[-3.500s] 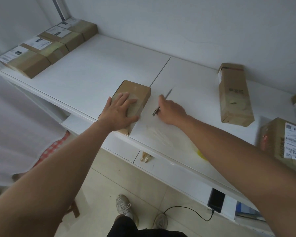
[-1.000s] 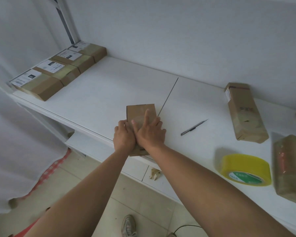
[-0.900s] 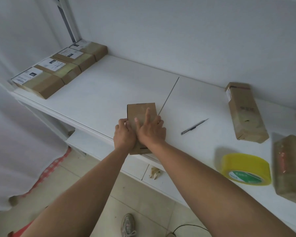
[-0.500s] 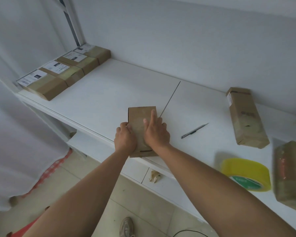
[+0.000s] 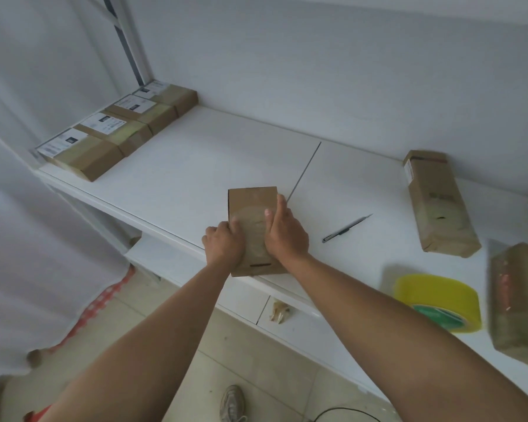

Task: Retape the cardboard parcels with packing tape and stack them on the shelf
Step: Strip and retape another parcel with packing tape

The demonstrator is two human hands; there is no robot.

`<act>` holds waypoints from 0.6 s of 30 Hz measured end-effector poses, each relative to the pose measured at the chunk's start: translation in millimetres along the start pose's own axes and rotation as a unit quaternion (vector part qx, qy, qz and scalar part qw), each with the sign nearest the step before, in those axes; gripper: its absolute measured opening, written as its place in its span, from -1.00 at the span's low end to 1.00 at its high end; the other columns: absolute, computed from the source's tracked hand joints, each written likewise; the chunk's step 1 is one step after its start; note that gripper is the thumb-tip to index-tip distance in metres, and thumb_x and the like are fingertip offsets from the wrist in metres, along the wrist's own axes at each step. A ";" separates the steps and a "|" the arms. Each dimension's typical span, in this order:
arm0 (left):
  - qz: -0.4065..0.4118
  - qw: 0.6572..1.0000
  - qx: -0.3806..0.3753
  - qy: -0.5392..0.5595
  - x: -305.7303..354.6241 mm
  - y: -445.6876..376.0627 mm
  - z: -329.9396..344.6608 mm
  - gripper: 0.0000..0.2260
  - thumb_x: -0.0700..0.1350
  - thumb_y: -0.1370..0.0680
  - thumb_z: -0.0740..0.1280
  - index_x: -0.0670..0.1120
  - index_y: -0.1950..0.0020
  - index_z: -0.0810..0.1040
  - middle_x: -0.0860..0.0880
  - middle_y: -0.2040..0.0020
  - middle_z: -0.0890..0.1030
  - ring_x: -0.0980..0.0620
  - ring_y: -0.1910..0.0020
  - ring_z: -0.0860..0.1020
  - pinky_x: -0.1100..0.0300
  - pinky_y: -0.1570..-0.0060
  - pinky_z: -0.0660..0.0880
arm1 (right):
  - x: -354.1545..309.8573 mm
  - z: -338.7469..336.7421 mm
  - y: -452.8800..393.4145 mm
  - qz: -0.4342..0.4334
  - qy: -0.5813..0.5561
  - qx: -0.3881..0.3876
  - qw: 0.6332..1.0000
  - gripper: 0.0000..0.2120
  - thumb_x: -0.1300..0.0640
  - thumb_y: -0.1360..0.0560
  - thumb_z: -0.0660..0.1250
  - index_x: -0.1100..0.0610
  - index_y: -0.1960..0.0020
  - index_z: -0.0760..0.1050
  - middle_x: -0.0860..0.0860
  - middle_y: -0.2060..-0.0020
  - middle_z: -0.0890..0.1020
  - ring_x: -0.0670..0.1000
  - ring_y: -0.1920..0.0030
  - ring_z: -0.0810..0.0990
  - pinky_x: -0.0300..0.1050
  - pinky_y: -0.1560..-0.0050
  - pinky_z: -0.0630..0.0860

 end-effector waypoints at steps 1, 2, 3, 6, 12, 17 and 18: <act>-0.010 0.999 -0.006 0.051 -2.4 2.5 -0.7 -0.52 0.19 -0.63 0.03 -0.08 -0.38 0.44 -0.17 -0.24 0.48 -0.22 -0.29 0.40 -0.13 -0.36 0.31 | 0.0 -3.6 2.2 0.006 -0.028 0.006 1.000 -0.47 -0.10 -0.69 -0.07 0.09 -0.58 0.02 0.11 -0.42 0.42 0.25 -0.26 0.51 0.12 -0.11 0.45; -0.015 0.993 -0.018 0.111 -2.4 5.2 -0.2 -0.51 0.26 -0.59 0.07 0.00 -0.39 0.39 -0.12 -0.19 0.53 -0.19 -0.23 0.48 -0.16 -0.30 0.41 | 0.1 -8.9 4.1 0.014 -0.058 0.017 0.998 -0.48 -0.10 -0.69 -0.05 0.10 -0.58 0.04 0.11 -0.43 0.42 0.24 -0.28 0.50 0.12 -0.14 0.45; -0.020 0.984 -0.031 0.176 0.8 10.9 0.7 -0.53 0.29 -0.58 0.11 0.08 -0.40 0.32 -0.08 -0.13 0.56 -0.14 -0.14 0.55 -0.16 -0.20 0.51 | 0.9 -14.6 5.2 0.027 -0.090 0.026 0.995 -0.48 -0.10 -0.69 -0.04 0.10 -0.58 0.05 0.10 -0.43 0.44 0.23 -0.29 0.50 0.11 -0.15 0.44; -0.023 0.961 -0.045 0.272 17.8 27.4 -1.8 -0.56 0.28 -0.58 0.22 0.16 -0.37 0.21 -0.05 -0.04 0.57 -0.08 0.00 0.61 -0.12 -0.04 0.62 | 13.4 -22.1 5.6 0.120 -0.203 0.008 0.972 -0.46 -0.18 -0.67 -0.06 0.10 -0.54 0.12 0.15 -0.36 0.50 0.24 -0.31 0.49 0.10 -0.20 0.40; 0.062 0.972 0.048 0.222 59.6 56.6 -23.9 -0.57 0.26 -0.57 0.28 -0.02 -0.26 0.43 0.09 0.06 0.55 0.11 0.10 0.58 0.15 0.18 0.55 | 15.9 -48.9 12.8 0.145 -0.266 -0.011 0.953 -0.32 -0.34 -0.62 -0.16 0.14 -0.30 0.43 0.15 -0.21 0.57 0.19 -0.20 0.53 0.07 -0.19 0.44; 0.080 0.927 -0.109 0.350 83.1 87.3 -12.5 -0.67 0.13 -0.54 0.41 0.16 -0.25 0.42 0.00 -0.13 0.64 -0.03 -0.08 0.66 -0.13 -0.08 0.62 | 20.9 -82.2 24.8 0.126 -0.299 0.028 0.946 -0.44 -0.30 -0.64 -0.11 0.11 -0.22 0.39 0.12 -0.12 0.57 0.19 -0.15 0.53 0.01 -0.02 0.35; 0.081 0.909 -0.160 0.377 89.4 96.0 -8.8 -0.67 0.08 -0.55 0.41 0.16 -0.28 0.43 0.01 -0.17 0.64 -0.03 -0.13 0.65 -0.15 -0.15 0.59 | 23.9 -86.5 27.0 0.126 -0.306 0.031 0.943 -0.44 -0.30 -0.64 -0.12 0.11 -0.22 0.40 0.13 -0.14 0.56 0.19 -0.17 0.52 0.01 -0.03 0.34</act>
Point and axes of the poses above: each hand's wrist, its own y-axis away from the middle knuckle, its own z-axis out of the palm, x = y × z, the point moved 10 cm from there along -y, towards the middle knuckle
